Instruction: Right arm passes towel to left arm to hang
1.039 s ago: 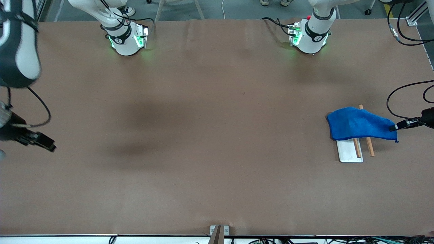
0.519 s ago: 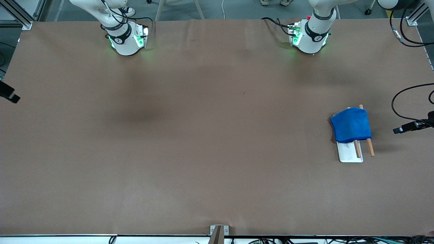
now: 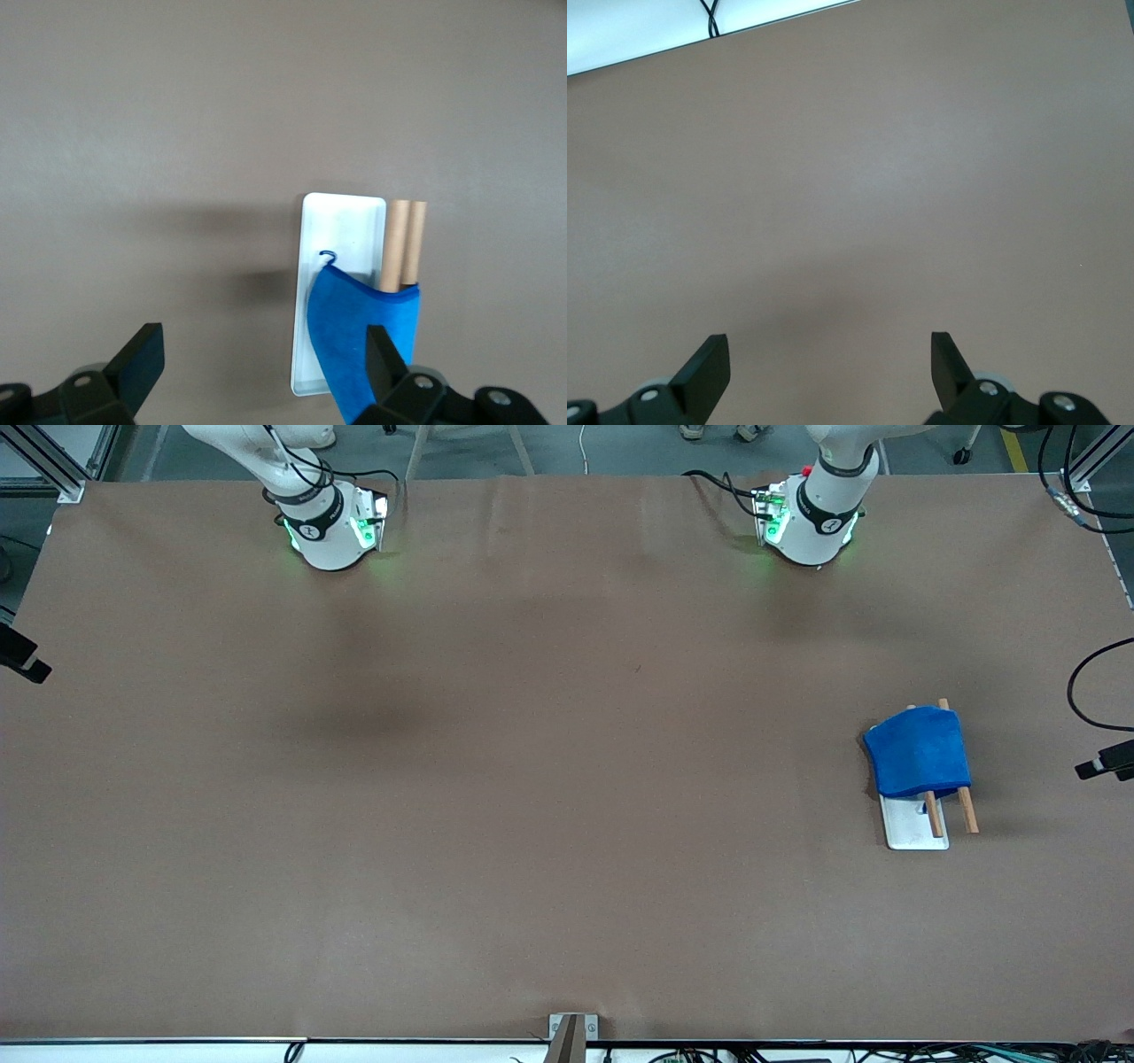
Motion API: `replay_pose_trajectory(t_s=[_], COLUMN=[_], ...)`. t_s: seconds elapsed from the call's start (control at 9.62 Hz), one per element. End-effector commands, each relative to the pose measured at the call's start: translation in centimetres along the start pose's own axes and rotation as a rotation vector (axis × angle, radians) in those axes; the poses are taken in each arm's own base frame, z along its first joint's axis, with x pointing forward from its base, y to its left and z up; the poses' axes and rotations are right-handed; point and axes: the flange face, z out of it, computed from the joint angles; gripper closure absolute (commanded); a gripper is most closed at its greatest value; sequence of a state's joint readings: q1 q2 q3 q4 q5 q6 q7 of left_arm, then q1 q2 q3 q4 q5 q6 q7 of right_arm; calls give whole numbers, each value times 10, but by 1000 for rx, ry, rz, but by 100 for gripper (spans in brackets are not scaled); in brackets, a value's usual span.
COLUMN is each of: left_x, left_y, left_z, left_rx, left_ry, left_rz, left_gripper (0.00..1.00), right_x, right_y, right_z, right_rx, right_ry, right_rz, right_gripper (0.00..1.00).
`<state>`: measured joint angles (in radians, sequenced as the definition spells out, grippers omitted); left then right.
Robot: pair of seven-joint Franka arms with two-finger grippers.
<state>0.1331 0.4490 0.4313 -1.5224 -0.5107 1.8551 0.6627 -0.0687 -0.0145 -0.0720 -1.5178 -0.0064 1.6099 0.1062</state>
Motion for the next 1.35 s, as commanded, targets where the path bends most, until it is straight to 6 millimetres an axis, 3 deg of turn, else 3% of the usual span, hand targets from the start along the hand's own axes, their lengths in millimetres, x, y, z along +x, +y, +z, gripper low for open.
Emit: replay_pose_trajectory(t_s=[0.0,0.31,0.62,0.83,1.04,1.25], left_x=[4,-15,-53,-63,-63,-55], left_y=[65,175,283,321,353,374], left_z=[-24,-60,-81,-86,-111,-135], left_rx=[76,143,210,214,222,242], left_ry=[-18,-22,-29,-61,-85,-63], left_rz=[74,157,150,168,174,147], left_gripper=[0,0,0,0,0,0], right_x=[-3,-3,-2,-1,2,1], right_y=[-2,-2,-5,-7,-7,-7], right_z=[-1,1,0,2,2,2], right_rx=[-16,-17,-18,-36,-34,-35], right_ry=[7,6,10,24,41,35], right_rz=[-13,-27,-65,-53,-49,-47], right_gripper=[0,0,0,0,0,0])
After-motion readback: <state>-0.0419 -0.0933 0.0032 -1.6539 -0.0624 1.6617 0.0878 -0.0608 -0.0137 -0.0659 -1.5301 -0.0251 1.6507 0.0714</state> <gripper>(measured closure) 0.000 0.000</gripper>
